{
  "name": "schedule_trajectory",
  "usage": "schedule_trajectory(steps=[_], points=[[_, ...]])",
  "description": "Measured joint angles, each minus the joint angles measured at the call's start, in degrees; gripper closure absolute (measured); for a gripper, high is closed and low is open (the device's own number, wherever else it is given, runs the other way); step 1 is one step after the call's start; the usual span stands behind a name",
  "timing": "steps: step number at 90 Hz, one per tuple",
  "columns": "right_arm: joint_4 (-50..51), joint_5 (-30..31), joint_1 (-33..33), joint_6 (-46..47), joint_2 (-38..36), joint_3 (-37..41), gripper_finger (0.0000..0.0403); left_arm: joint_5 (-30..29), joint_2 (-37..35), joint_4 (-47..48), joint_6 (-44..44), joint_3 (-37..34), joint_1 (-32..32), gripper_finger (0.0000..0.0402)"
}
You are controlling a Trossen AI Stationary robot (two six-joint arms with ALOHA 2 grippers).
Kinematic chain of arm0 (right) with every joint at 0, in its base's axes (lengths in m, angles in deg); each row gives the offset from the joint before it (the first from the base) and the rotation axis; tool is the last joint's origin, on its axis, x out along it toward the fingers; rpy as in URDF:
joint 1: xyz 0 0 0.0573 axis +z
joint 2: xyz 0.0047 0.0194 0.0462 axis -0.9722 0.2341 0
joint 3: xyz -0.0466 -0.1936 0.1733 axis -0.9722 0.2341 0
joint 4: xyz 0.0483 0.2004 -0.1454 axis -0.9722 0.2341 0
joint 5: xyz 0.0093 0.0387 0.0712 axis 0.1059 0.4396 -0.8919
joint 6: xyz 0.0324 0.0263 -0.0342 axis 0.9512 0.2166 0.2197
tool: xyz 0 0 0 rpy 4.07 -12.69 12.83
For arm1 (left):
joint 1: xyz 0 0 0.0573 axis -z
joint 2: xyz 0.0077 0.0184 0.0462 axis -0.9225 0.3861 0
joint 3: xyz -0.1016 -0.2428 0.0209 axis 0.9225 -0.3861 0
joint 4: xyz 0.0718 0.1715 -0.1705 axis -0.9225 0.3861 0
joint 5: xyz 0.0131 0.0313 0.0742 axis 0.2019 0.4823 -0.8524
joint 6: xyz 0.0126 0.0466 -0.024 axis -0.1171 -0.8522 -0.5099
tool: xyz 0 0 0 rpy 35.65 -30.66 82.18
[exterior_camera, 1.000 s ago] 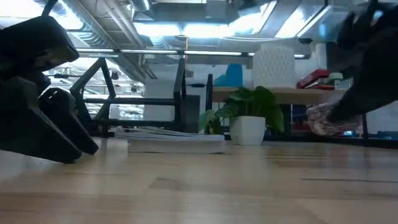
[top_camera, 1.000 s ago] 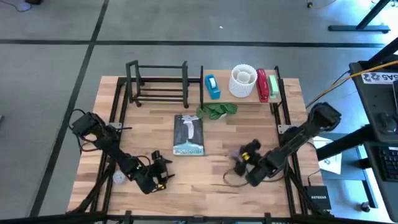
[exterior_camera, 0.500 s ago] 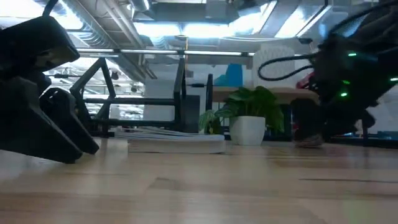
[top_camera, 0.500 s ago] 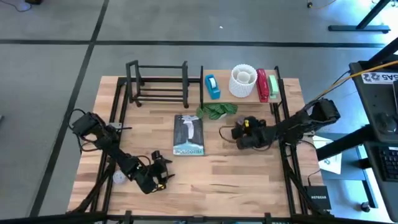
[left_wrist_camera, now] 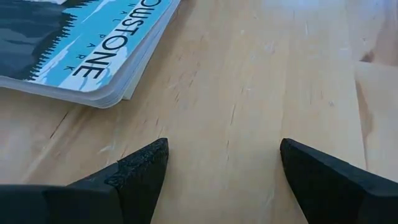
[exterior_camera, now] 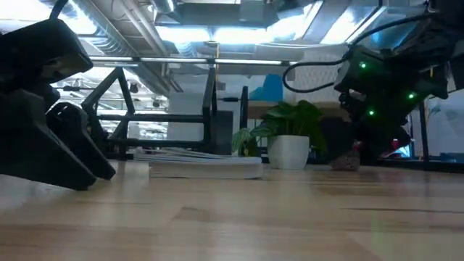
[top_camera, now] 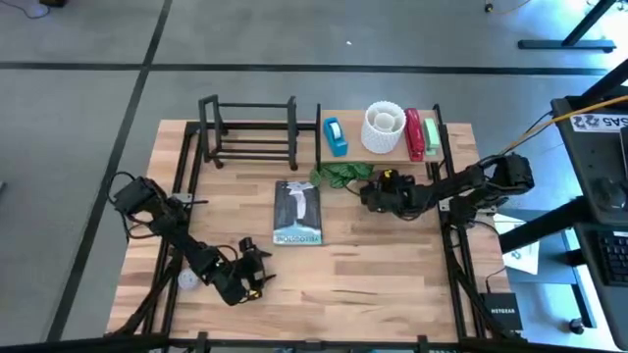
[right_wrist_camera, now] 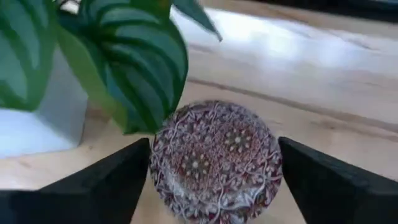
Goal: Stock shelves
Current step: Move the red patterned scented candle below the shelf, then move the white patterned scented candle below the shelf
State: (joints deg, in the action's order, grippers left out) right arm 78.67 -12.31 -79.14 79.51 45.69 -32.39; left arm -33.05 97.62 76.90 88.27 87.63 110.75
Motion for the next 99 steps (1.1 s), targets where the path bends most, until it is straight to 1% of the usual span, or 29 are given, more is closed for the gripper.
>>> schedule_trajectory(steps=[8,19,30,40,49,56,61,66,74,83,91,99], points=[[0.22,0.15,0.04,-0.20,0.00,-0.18,0.0047,0.00,0.00,0.00,0.04,0.00,0.00,0.0110],[0.40,-1.82,1.23,-3.47,0.00,-1.35,0.0042,0.00,0.00,0.00,0.09,0.00,0.00,0.0110],[4.68,-1.63,5.48,-3.86,-0.35,-4.28,0.0046,-0.03,-0.14,0.15,-0.32,0.41,0.00,0.0110],[11.70,0.35,10.87,-1.26,-0.59,-8.34,0.0053,-0.99,-1.70,1.90,-5.51,2.99,-0.02,0.0111],[16.81,3.48,15.91,1.26,-0.59,-11.98,0.0057,-1.32,-5.03,9.14,-10.10,7.16,-0.04,0.0120],[20.57,5.90,19.18,2.87,-0.59,-14.70,0.0059,0.04,-7.58,20.34,-11.48,10.98,-0.02,0.0125],[21.61,7.70,20.98,3.14,-0.60,-16.25,0.0059,2.85,-9.56,28.77,-11.82,14.40,-0.04,0.0129],[21.50,9.27,22.76,3.00,-0.59,-17.32,0.0059,7.36,-11.21,37.76,-11.57,17.98,-0.04,0.0132],[21.02,12.55,24.84,2.86,-0.59,-18.86,0.0059,17.84,-12.72,52.53,-9.14,23.24,-0.07,0.0135],[20.22,15.58,26.74,2.85,-0.61,-19.30,0.0059,28.80,-13.37,65.58,-4.19,27.95,0.07,0.0137],[19.03,17.40,27.69,2.84,-0.61,-19.34,0.0059,37.56,-13.33,72.56,1.94,28.96,0.09,0.0137],[18.27,17.90,28.33,2.83,-0.61,-19.34,0.0059,44.57,-13.31,75.02,6.30,28.17,0.37,0.0137]])
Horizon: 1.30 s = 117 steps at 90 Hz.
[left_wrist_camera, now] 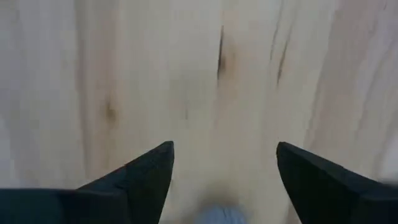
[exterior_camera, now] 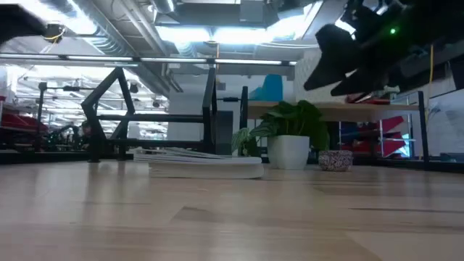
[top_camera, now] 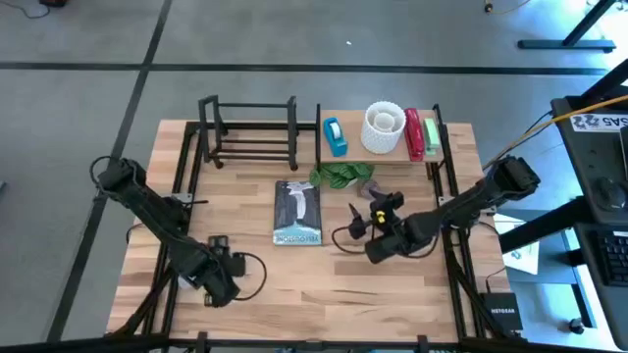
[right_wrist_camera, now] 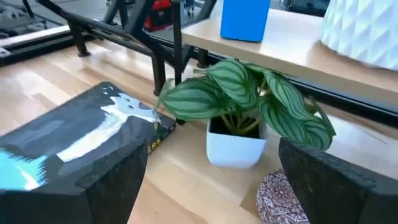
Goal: Stock shelves
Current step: Move the white patterned scented candle below the shelf
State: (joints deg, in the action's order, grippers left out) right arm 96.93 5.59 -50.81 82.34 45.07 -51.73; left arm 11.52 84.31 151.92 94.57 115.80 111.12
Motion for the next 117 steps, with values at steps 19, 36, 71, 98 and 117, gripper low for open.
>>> schedule_trajectory(steps=[19,36,71,98,117], points=[[-0.15,0.01,-0.02,-1.44,0.00,0.00,0.0059,9.25,0.02,-0.26,2.41,-4.49,2.65,0.0130],[-0.19,0.02,-0.02,-1.50,0.00,0.00,0.0059,10.14,0.02,-1.71,3.87,-9.01,6.37,0.0114],[-0.51,-0.07,-0.04,-1.50,0.02,0.00,0.0059,10.13,0.02,-6.46,10.41,-15.09,12.30,0.0109],[-1.38,-0.62,0.09,-1.50,0.02,0.00,0.0059,10.81,-0.02,-10.98,12.33,-16.79,12.23,0.0137],[-8.09,-1.18,3.49,-5.78,0.02,0.04,0.0059,10.76,0.23,-17.50,9.31,-16.16,8.74,0.0181]])
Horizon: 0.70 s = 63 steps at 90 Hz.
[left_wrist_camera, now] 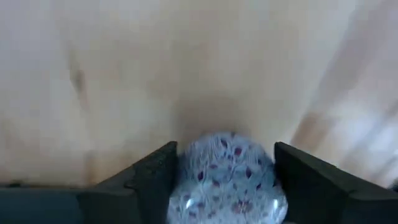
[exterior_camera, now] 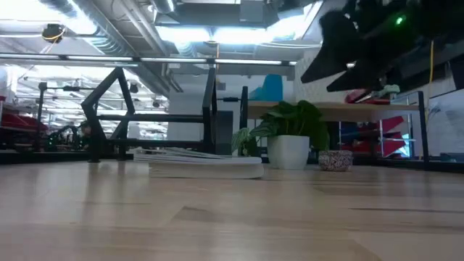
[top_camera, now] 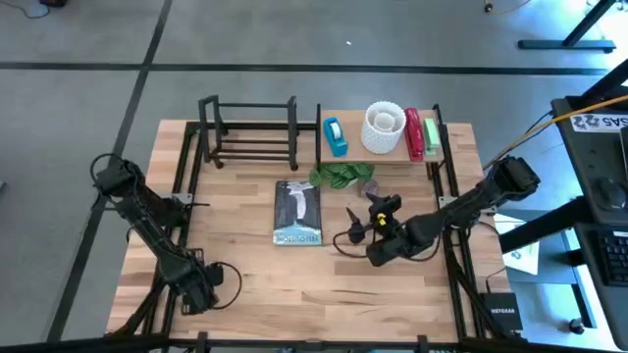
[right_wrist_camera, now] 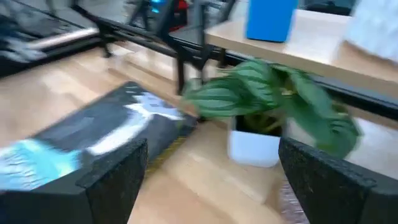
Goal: Stock shelves
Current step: Move the white patterned scented candle below the shelf
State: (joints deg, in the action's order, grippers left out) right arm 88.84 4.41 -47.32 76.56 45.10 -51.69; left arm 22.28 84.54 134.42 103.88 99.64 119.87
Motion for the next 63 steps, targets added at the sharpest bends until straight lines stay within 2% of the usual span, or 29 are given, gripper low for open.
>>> schedule_trajectory(steps=[17,32,47,56,63], points=[[-12.81,-3.91,3.48,-12.17,0.00,0.01,0.0059,-6.48,0.03,-2.62,-7.87,2.77,-7.15,0.0229],[-15.09,-5.02,4.83,-15.41,0.00,0.01,0.0059,-7.65,0.01,-6.14,-14.78,5.19,-12.87,0.0265],[-14.72,-4.97,4.59,-15.44,0.00,0.01,0.0059,-0.45,-0.01,2.93,-17.49,8.28,-12.88,0.0275],[-14.68,-4.98,4.59,-15.43,0.00,0.01,0.0059,5.59,-0.01,8.90,-14.87,8.46,-11.09,0.0275],[-14.63,-4.96,4.61,-15.44,0.00,0.01,0.0059,7.79,-0.01,13.28,-12.47,8.46,-9.56,0.0275]])
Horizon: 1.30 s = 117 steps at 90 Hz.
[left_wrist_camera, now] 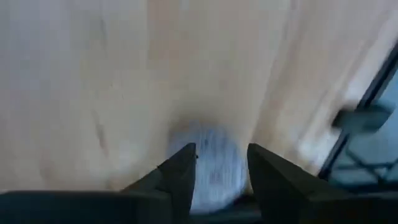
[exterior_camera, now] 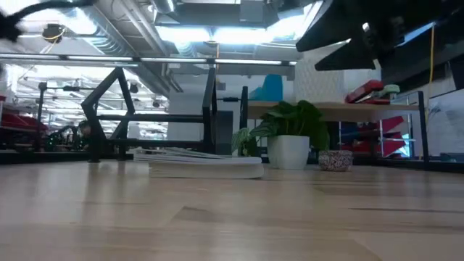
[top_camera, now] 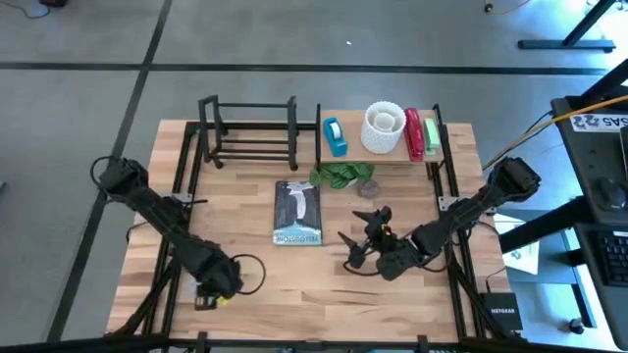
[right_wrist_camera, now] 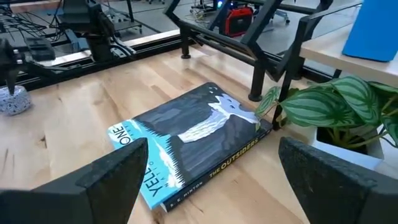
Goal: Stock shelves
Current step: Move the white patterned scented candle below the shelf
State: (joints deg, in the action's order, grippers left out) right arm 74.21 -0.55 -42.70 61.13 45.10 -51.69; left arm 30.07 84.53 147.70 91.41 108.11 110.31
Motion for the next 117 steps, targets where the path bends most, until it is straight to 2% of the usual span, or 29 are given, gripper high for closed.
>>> schedule_trajectory(steps=[11,18,28,45,56,72,89,117], points=[[0.05,0.00,0.00,0.00,0.00,0.00,0.0059,0.32,0.00,4.60,4.51,0.00,2.02,0.0273],[0.17,0.00,0.00,-0.02,0.00,0.00,0.0059,-0.01,-0.09,3.64,7.40,-0.56,2.94,0.0260],[0.22,0.00,0.00,-0.02,0.00,0.00,0.0059,-1.83,-0.09,0.13,12.91,-2.46,4.70,0.0221],[0.13,-0.01,-0.01,-0.02,0.96,0.00,0.0059,-1.00,-0.15,-4.75,13.72,-4.46,6.78,0.0138],[-0.12,0.00,-0.02,0.64,2.48,0.00,0.0059,-3.15,-0.15,-7.51,13.57,-5.10,7.69,0.0107],[-1.88,-0.83,-0.02,0.92,4.58,0.00,0.0059,-6.82,-0.07,-9.80,14.68,-6.95,8.86,0.0100],[-1.93,-1.40,-0.02,0.96,4.96,0.00,0.0059,-7.08,-0.05,-10.00,15.23,-7.82,9.30,0.0100],[-1.89,-1.42,-0.02,1.05,4.96,0.00,0.0059,0.00,-0.04,-9.34,17.30,-8.22,10.63,0.0100]])
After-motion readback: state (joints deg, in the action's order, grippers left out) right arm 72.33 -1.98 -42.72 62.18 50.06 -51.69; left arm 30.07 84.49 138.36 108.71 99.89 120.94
